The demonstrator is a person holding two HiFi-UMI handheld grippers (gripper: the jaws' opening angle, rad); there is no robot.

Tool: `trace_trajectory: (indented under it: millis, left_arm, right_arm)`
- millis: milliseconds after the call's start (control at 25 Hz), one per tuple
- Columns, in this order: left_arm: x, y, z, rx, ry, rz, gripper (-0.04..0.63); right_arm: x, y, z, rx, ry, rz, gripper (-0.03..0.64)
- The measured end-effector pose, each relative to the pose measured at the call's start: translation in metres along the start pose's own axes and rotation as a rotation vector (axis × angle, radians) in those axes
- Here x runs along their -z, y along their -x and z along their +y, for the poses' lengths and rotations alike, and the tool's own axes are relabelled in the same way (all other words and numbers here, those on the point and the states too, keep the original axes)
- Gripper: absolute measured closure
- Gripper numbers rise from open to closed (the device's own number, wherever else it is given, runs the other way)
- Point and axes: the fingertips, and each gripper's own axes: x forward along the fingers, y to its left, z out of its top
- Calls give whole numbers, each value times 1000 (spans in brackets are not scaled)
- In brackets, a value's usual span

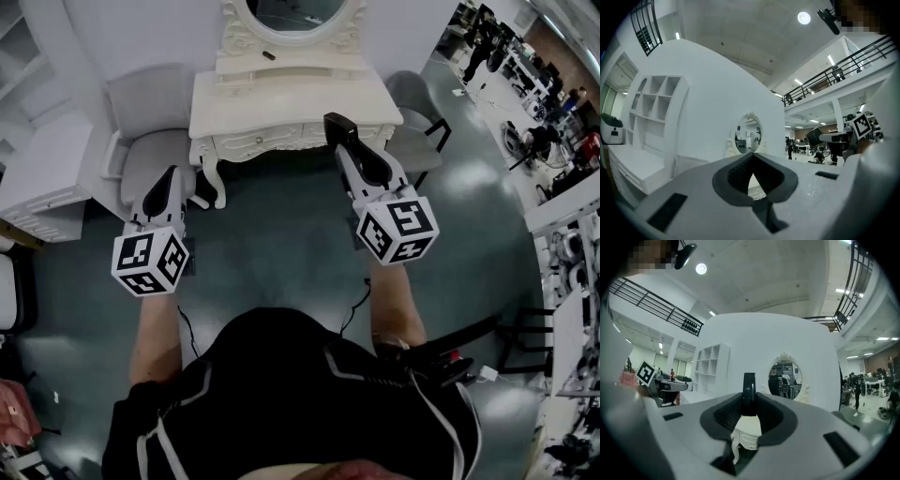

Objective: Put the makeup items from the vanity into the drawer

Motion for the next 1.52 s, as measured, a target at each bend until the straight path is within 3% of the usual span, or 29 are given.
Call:
trace_trajectory:
  millis: [360, 760, 1200, 1520]
  left_arm:
    - [3, 12, -11, 62, -10, 6, 592]
    - [5, 15, -6, 70, -32, -1, 592]
    - [17, 5, 37, 148, 20, 5, 592]
    - [26, -26, 64, 108, 21, 9, 592]
  right_arm:
    - [3, 4, 5, 7, -8, 4, 523]
    - [0, -4, 17, -8, -66, -9, 523]
    - [5, -27, 46, 59, -37, 11, 523]
    - [12, -67, 39, 25, -22, 13, 523]
